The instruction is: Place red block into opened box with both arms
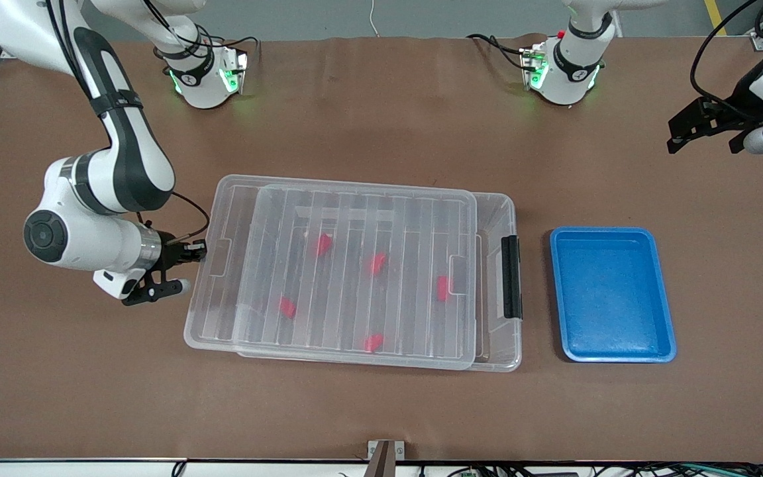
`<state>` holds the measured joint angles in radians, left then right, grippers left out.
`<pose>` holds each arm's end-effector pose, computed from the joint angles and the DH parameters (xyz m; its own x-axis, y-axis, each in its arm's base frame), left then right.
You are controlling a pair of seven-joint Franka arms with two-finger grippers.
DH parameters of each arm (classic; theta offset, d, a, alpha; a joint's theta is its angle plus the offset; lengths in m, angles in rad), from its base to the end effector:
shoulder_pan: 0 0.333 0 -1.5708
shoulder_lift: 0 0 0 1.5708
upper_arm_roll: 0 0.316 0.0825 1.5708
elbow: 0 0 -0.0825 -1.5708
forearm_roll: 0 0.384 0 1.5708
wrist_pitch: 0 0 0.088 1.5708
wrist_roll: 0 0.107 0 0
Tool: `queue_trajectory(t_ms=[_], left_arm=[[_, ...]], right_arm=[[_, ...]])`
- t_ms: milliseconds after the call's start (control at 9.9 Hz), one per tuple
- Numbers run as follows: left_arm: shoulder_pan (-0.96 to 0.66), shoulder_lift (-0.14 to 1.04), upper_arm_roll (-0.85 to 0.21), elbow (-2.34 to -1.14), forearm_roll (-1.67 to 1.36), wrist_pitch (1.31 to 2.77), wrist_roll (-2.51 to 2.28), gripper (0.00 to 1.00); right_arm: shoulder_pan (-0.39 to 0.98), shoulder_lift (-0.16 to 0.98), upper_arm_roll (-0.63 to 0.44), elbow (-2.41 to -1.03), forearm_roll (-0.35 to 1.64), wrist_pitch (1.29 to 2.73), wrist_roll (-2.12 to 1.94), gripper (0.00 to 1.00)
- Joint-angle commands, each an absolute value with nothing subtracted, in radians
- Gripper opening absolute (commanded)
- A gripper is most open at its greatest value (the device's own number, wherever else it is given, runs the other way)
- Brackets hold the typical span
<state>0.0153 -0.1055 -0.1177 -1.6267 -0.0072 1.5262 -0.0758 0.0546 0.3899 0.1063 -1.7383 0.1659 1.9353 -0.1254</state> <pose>0.5138 -0.0572 0.6504 0.9996 -0.0263 0.0047 -0.0263 -0.9996 -0.0048 0.6232 0.1072 0.3414 0.9600 0.2208 -0.1721 0.1848 -0.9616 -0.2031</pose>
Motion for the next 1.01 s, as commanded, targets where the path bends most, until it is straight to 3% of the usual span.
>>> queue_trajectory(t_ms=[0,404,505,606,909], left_arm=[[0.057,-0.115,-0.166,-1.671,-0.017,1.54,-0.08,1.0],[0.058,-0.101,-0.167,-1.664,-0.005,1.543,-0.081,1.0],[0.058,-0.1,-0.167,-1.663,-0.003,1.548,-0.081,1.0],[0.058,-0.101,-0.167,-1.66,0.009,1.548,-0.08,1.0],[0.057,-0.101,-0.173,-1.66,0.034,1.549,-0.08,1.0]], right_arm=[[0.07,0.413,0.11,-1.707,0.199,1.943,-0.112,0.0],[0.084,0.42,0.11,-1.704,0.207,1.95,-0.112,0.0],[0.077,0.419,0.109,-1.675,0.206,1.941,-0.106,0.22],[0.058,0.405,0.103,-1.64,0.192,1.893,-0.08,0.99],[0.012,0.237,0.086,-1.595,-0.007,1.818,0.153,1.0]])
